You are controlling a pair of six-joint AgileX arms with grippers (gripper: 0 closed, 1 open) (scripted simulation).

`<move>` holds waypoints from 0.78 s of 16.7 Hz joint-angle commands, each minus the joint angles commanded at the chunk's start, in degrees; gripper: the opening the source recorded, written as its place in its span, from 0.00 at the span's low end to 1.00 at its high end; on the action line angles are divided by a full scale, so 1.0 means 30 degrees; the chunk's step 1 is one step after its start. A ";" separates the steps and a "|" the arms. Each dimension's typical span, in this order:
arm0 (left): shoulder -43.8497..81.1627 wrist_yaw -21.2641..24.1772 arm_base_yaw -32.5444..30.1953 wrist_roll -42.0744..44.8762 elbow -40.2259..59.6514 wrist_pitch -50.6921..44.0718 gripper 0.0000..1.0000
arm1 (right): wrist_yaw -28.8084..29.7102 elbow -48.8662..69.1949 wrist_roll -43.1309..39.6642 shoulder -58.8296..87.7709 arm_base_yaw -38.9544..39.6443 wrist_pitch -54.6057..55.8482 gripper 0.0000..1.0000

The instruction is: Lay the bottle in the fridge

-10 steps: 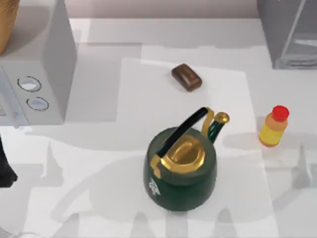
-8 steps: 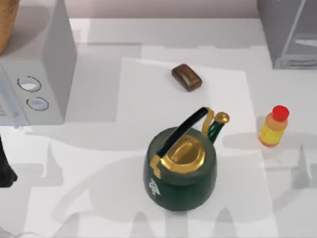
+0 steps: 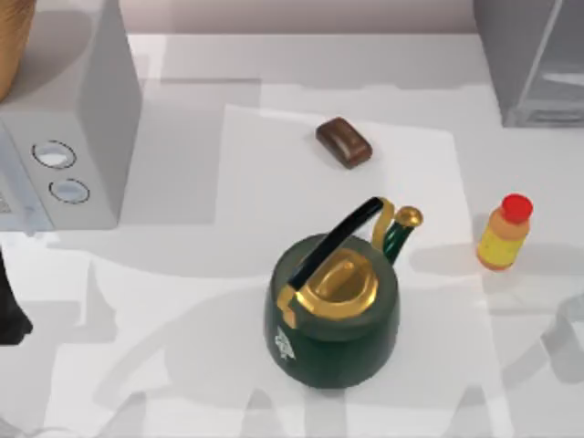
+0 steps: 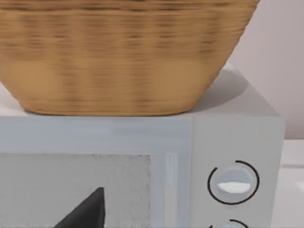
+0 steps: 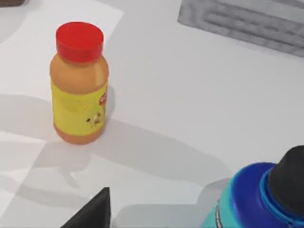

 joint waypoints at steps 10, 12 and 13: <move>0.0000 0.0000 0.0000 0.0000 0.0000 0.0000 1.00 | -1.3195 0.5355 -1.9200 1.8331 -0.7916 -0.5236 1.00; 0.0000 0.0000 0.0000 0.0000 0.0000 0.0000 1.00 | -1.4269 0.6333 -2.1891 2.0601 -0.9150 -0.6049 1.00; 0.0000 0.0000 0.0000 0.0000 0.0000 0.0000 1.00 | -1.4566 0.6846 -2.3032 2.1534 -0.9783 -0.6451 1.00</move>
